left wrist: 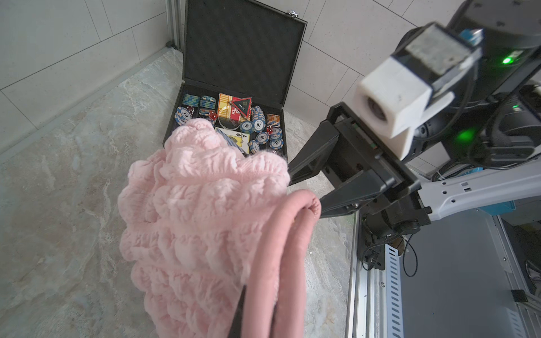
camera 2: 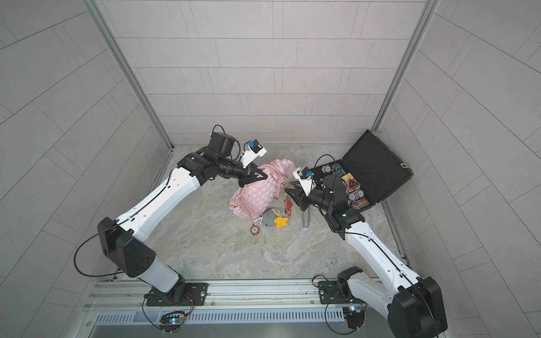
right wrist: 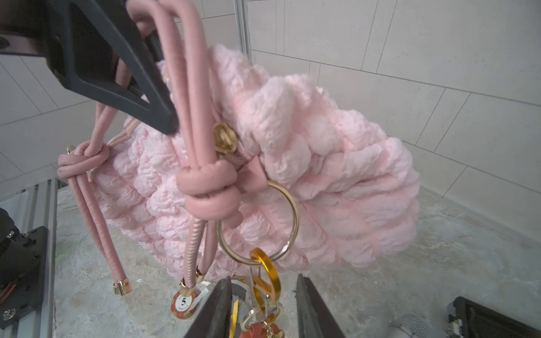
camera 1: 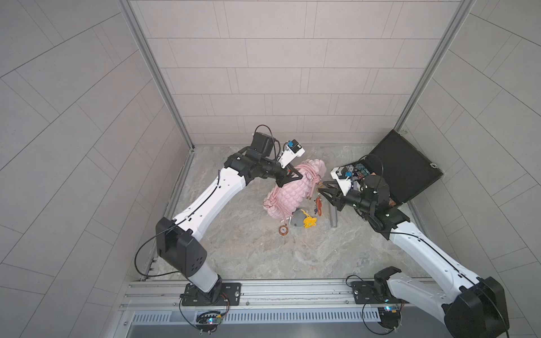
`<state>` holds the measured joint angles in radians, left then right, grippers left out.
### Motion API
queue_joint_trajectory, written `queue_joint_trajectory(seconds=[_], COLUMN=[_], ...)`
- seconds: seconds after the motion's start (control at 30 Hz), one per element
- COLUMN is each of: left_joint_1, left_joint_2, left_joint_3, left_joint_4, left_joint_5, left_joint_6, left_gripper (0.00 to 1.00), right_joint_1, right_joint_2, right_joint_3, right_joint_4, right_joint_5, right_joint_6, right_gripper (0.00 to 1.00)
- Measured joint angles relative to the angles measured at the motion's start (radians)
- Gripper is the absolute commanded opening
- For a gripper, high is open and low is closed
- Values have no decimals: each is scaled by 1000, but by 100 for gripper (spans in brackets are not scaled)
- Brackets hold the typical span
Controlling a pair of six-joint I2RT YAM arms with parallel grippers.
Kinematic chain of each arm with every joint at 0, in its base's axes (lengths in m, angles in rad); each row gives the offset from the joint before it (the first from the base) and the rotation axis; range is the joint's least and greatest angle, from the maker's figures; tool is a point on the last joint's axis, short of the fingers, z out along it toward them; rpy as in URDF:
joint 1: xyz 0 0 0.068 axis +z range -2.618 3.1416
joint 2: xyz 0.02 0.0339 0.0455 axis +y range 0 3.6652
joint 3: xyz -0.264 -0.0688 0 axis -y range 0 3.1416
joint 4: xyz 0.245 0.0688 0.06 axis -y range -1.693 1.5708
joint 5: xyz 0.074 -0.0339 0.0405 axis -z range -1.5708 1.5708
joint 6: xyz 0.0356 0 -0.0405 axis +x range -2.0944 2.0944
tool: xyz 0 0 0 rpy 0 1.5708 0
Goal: Remove the decoration from the bag
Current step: Adjust the bag.
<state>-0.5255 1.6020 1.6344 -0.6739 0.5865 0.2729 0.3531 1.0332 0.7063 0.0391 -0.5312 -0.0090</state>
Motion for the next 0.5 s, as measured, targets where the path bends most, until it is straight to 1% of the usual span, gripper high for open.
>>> queue_joint_trajectory(seconds=[0.07, 0.13, 0.2, 0.33, 0.5], left_joint_1=[0, 0, 0, 0, -2], left_joint_2=[-10, -26, -47, -76, -80], left_joint_3=[0, 0, -1, -1, -4], left_joint_4=[6, 19, 40, 79, 99], left_joint_5=[-8, -16, -22, -35, -51], left_joint_6=[-22, -46, -77, -126, -175], left_gripper=[0, 0, 0, 0, 0], right_joint_1=[2, 21, 78, 174, 224], right_joint_2=[6, 3, -13, -31, -30], right_joint_3=[-18, -39, -77, -127, -138], right_joint_4=[44, 97, 158, 217, 275], right_joint_5=[4, 43, 124, 267, 428], right_joint_6=[31, 63, 93, 124, 157], right_gripper=[37, 39, 41, 41, 38])
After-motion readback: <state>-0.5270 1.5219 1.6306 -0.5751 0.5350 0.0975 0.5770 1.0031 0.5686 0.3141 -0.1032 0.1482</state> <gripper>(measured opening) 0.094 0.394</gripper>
